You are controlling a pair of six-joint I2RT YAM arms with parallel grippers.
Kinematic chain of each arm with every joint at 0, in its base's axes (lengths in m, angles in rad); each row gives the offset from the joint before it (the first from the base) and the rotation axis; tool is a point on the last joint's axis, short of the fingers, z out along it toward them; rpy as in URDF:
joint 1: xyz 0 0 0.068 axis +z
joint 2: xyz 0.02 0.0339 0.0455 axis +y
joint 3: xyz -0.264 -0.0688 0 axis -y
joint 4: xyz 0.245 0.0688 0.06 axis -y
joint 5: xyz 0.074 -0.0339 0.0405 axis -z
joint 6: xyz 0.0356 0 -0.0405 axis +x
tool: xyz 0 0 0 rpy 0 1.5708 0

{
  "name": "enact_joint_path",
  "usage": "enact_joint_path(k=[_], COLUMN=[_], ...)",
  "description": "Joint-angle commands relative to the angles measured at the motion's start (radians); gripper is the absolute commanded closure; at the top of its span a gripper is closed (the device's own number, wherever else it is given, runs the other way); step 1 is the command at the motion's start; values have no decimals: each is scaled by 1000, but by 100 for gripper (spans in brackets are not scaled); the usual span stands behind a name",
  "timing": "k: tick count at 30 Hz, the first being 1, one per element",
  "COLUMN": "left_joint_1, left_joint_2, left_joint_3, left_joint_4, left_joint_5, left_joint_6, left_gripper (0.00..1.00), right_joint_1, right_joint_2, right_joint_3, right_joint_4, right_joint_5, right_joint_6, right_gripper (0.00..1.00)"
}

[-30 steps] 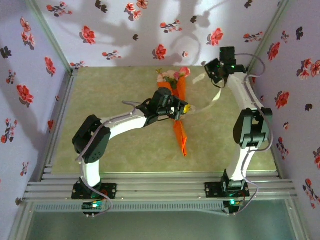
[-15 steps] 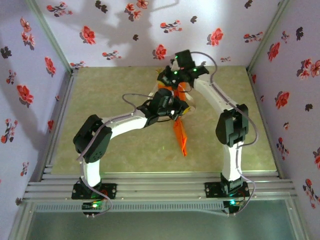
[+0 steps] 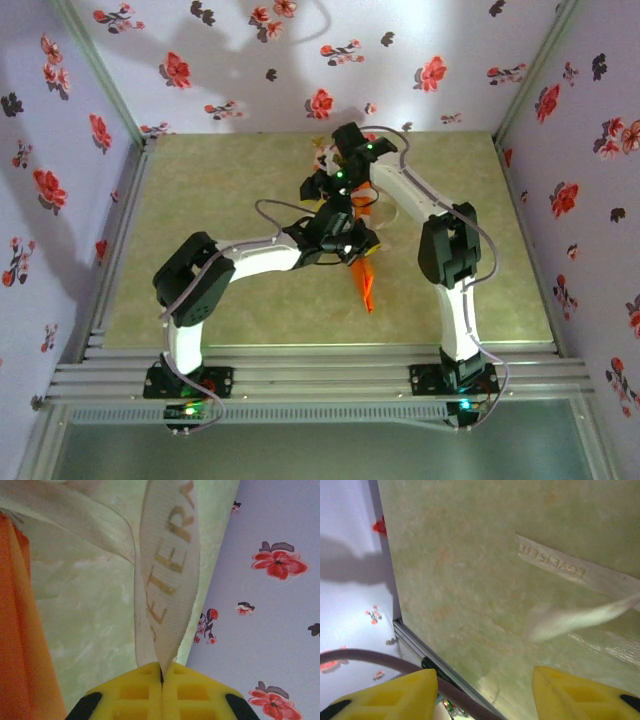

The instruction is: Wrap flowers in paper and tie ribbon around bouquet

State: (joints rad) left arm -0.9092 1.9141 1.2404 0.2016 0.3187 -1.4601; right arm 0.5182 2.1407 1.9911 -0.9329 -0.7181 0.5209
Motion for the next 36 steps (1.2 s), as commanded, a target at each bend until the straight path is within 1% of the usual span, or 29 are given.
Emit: enact_joint_path(k=[1,5,7,10,12,14,17,19,21,22,24,26,30,32,36], left_joint_1=[29,26,29,38,54,71,104,130,150,161,177,193,221,232,258], left_joint_2=[-17,-13,-9,-7,-2,2,7,25,38,44,54,62,85,103,148], left_joint_3=[14,13,16,24,27,37,45,65,79,86,101,110,135,153,195], left_joint_4=[101,106,109,107,105,91,85,76,59,51,26,16,10,12,7], left_joint_5=[-54,-57,-58,-56,-47,-34,-7,38,68,82,111,129,160,177,214], left_joint_6=[50,39,34,22,11,5,-10,-19,-21,-19,-17,-19,-28,-34,-45], left_gripper=[100,100,100,100,100,100,100,100,100,100,100,100,100,100,100], right_joint_1=[-29,-73,-100,-144,-163,-168,-164,-159,-154,-150,-143,-144,-138,-115,-28], right_joint_2=[-32,-40,-55,-116,-184,-269,-447,-604,-739,-797,-879,-910,-874,-870,-836], right_joint_3=[6,83,108,67,-17,-116,-360,-573,-725,-781,-843,-862,-849,-888,-925], right_joint_4=[-112,-107,-108,-75,-13,19,116,232,308,330,357,380,312,343,416], right_joint_5=[65,106,153,238,285,392,549,649,744,785,852,859,804,776,778], right_joint_6=[-5,50,78,147,189,229,326,421,486,506,520,491,465,485,505], right_gripper=[43,43,43,45,48,53,62,67,67,65,61,61,64,65,68])
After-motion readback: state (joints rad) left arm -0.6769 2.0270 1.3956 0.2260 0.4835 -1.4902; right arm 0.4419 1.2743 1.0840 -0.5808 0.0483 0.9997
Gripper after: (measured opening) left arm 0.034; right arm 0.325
